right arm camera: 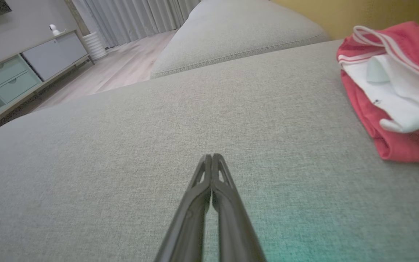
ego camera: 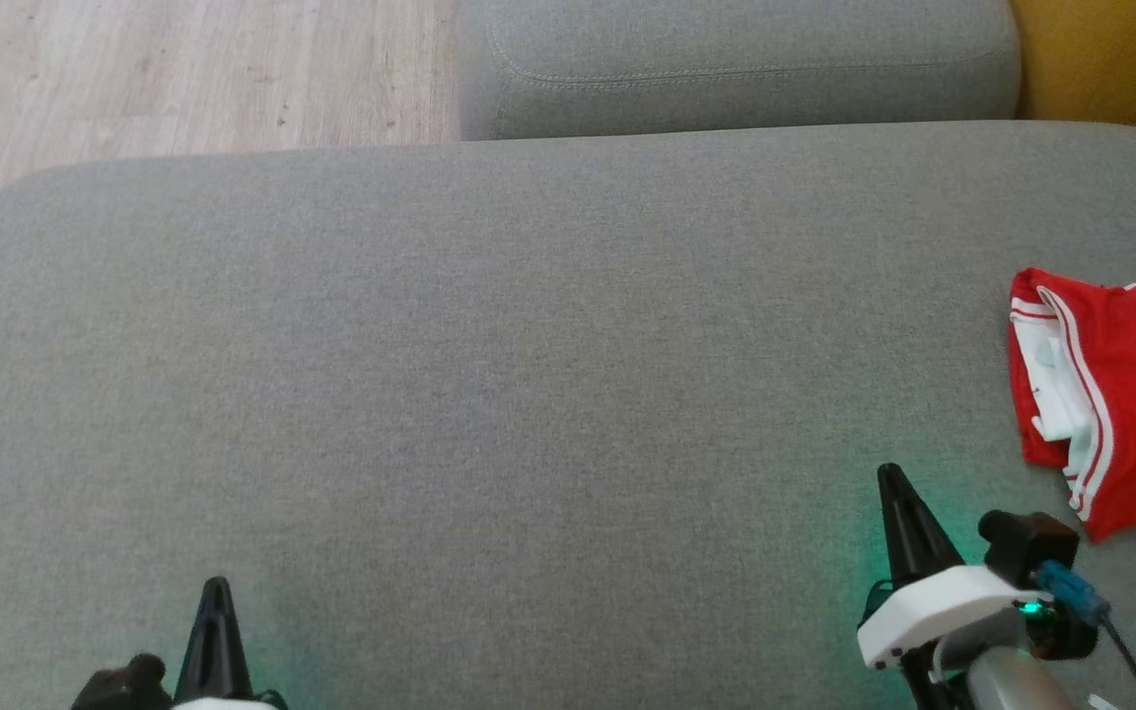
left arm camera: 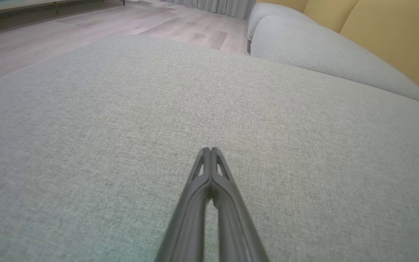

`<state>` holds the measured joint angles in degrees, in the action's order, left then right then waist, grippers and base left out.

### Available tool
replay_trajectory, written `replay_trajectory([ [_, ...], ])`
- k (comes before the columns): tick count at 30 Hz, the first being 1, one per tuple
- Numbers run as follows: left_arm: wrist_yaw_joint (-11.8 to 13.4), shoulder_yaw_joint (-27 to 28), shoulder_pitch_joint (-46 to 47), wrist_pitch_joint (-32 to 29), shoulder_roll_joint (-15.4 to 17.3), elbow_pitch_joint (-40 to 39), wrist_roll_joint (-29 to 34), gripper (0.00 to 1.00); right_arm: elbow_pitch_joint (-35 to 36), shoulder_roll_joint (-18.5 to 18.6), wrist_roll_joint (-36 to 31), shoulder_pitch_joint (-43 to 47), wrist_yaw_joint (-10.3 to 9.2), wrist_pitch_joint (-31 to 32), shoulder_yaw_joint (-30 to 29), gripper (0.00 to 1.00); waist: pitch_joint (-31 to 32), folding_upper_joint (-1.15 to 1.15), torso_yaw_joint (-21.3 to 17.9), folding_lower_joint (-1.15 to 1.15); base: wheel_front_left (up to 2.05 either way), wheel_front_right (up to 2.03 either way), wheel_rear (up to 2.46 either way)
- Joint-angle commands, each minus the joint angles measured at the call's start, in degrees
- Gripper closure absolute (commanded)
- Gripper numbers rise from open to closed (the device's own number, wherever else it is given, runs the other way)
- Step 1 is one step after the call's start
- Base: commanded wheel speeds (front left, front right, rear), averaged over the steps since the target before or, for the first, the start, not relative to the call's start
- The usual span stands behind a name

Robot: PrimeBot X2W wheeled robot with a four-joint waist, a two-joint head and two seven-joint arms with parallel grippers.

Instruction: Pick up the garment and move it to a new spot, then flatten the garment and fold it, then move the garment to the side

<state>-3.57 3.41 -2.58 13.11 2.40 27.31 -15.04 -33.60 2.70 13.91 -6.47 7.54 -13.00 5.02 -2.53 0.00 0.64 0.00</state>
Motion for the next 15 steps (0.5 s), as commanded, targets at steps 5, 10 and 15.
replay_trajectory([
  [5, -0.4, 0.5, 1.8, -0.7, 0.2, -2.4, -3.8, 1.00, 2.7, 0.1, 4.0, -2.3, -0.01, 0.9, -0.8, 1.00, 0.1, 0.00, 0.0, 0.00, 0.00, 0.00, 0.00],
  [10, -0.5, 0.5, 2.0, -1.5, 0.2, -3.0, -7.1, 1.00, 3.5, 0.1, 7.3, -2.1, -0.01, 1.7, -1.2, 1.00, 0.2, 0.00, -0.1, 0.00, 0.00, 0.00, 0.00],
  [15, -0.7, 0.6, 2.3, -2.4, 0.2, -3.6, -11.0, 1.00, 4.4, 0.1, 11.2, -2.0, -0.01, 2.7, -1.8, 1.00, 0.3, 0.00, -0.1, 0.00, 0.00, 0.00, 0.00],
])
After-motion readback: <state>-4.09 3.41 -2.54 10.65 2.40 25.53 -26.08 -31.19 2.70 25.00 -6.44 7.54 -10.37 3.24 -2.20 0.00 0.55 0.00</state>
